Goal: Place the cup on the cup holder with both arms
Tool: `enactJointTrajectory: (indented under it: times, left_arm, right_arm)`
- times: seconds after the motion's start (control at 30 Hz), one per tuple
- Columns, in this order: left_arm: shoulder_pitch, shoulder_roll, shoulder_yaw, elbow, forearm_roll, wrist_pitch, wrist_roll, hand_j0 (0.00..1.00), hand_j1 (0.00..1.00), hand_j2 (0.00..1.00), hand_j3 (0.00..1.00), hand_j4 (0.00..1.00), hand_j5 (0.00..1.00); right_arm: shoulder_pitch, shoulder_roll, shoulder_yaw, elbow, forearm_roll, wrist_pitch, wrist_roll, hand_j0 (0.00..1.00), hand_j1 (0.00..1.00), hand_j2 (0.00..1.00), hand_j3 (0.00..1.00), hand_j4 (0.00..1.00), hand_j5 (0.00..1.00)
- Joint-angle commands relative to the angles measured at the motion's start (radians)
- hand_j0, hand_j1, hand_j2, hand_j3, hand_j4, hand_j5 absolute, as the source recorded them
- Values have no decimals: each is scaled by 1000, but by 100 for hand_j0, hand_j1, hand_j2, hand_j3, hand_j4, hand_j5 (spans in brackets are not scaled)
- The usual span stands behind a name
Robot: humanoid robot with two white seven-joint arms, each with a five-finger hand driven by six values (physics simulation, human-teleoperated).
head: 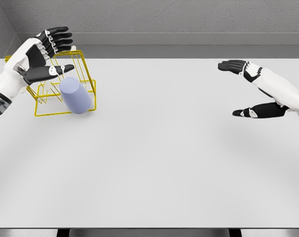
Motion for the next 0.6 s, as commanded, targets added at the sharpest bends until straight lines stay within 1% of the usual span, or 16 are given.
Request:
enactJointTrajectory:
  times: [0.0,0.1,0.2,0.23,0.27,0.3,0.33,0.4,0.47,0.5,0.53,0.57]
  left_arm:
    - [0,-2,-5,-2,3,0,0,82,82,82,82,82,82]
    - [-6,10,-6,-16,4,-6,0,83,83,83,83,83,83]
    - [-5,50,-5,-63,9,-11,2,87,87,87,87,87,87]
    - [-3,59,-5,-69,9,-14,0,90,90,90,90,90,90]
    - [2,76,-5,-85,9,-14,2,100,100,100,100,100,100]
    - [5,100,-3,-106,9,-14,2,100,100,100,100,100,100]
    - [6,119,-3,-111,9,-15,2,100,100,100,100,100,100]
    - [20,145,-2,-112,6,-70,2,100,100,100,100,100,100]
    - [49,169,1,-106,3,-123,2,100,100,100,100,100,100]
    - [83,171,9,-100,3,-146,0,100,100,100,100,100,100]
    - [104,171,27,-99,3,-150,2,100,100,100,100,100,100]
    - [138,177,53,-99,3,-164,2,100,100,100,100,100,100]
  right_arm:
    - [0,-1,0,0,-8,3,-1,100,100,100,100,100,100]
    - [0,-1,-1,1,-8,3,-1,100,100,100,100,100,100]
    - [0,-1,-1,1,-8,3,-1,100,100,100,100,100,100]
    - [0,-1,-1,1,-8,3,-1,100,100,100,100,100,100]
    - [0,-1,-1,1,-8,3,-1,100,100,100,100,100,100]
    - [0,-1,-1,1,-8,3,-1,100,100,100,100,100,100]
    - [0,-1,0,1,-8,3,-1,100,100,100,100,100,100]
    - [0,-1,0,1,-8,3,-1,100,100,100,100,100,100]
    - [0,-1,-1,1,-8,3,-1,100,100,100,100,100,100]
    - [0,-1,-1,1,-8,3,-1,100,100,100,100,100,100]
    - [0,-1,-1,24,-8,3,-1,100,100,100,100,100,100]
    - [0,-1,0,20,-9,3,-1,100,100,100,100,100,100]
